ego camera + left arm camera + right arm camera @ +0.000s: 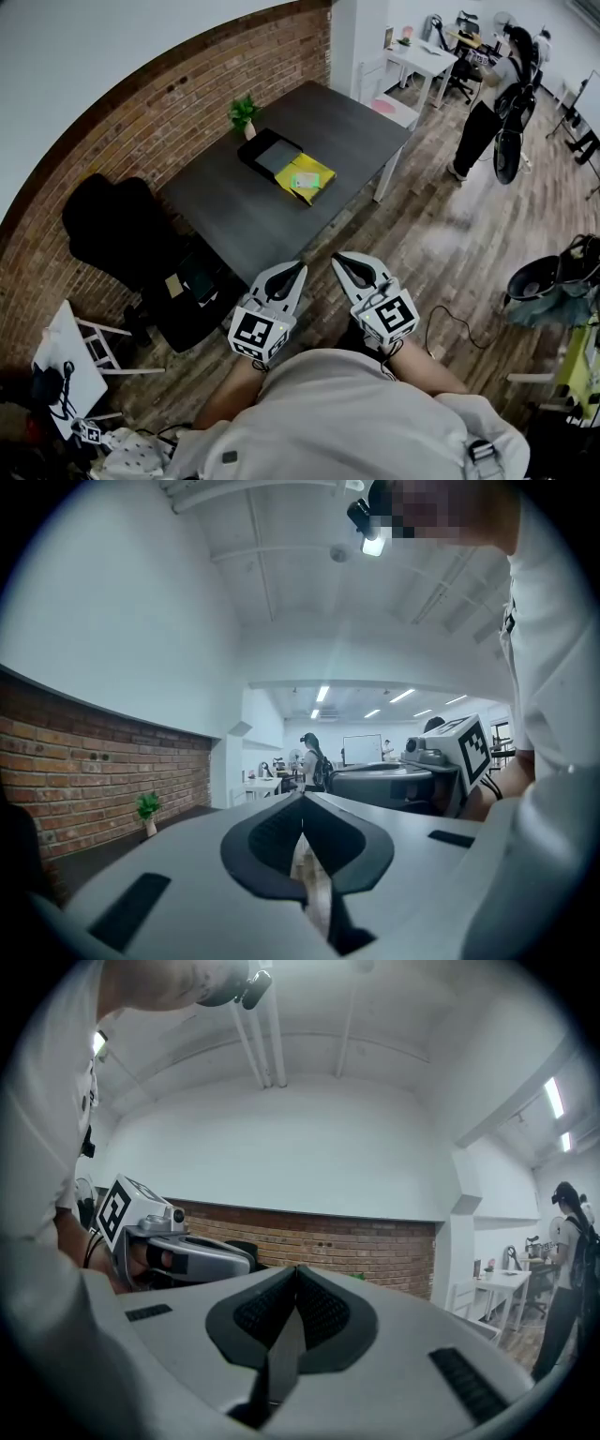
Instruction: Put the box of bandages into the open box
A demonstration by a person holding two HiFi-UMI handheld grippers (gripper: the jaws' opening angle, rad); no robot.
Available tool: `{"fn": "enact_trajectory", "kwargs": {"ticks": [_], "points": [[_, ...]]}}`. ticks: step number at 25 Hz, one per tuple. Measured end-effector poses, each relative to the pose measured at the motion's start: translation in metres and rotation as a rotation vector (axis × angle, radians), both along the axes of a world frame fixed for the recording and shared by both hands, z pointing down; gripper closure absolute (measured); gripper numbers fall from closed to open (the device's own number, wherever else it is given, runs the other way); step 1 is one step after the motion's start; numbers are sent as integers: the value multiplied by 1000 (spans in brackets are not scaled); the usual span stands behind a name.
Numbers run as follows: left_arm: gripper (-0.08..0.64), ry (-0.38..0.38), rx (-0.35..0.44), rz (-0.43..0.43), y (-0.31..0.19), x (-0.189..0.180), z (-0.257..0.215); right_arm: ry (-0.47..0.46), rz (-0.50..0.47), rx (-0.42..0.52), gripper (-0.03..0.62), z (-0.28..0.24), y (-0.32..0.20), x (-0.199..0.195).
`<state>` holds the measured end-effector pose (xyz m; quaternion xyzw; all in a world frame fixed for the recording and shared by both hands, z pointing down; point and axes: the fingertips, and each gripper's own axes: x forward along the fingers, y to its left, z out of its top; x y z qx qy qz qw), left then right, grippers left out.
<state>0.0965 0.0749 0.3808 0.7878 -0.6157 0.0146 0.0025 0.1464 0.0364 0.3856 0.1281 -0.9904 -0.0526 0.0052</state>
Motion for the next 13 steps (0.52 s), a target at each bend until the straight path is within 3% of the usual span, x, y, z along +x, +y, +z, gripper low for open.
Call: {"fn": "enact_trajectory", "kwargs": {"ticks": [13], "points": [[541, 10, 22, 19, 9, -7, -5, -22, 28, -18, 571, -9, 8, -2]]}}
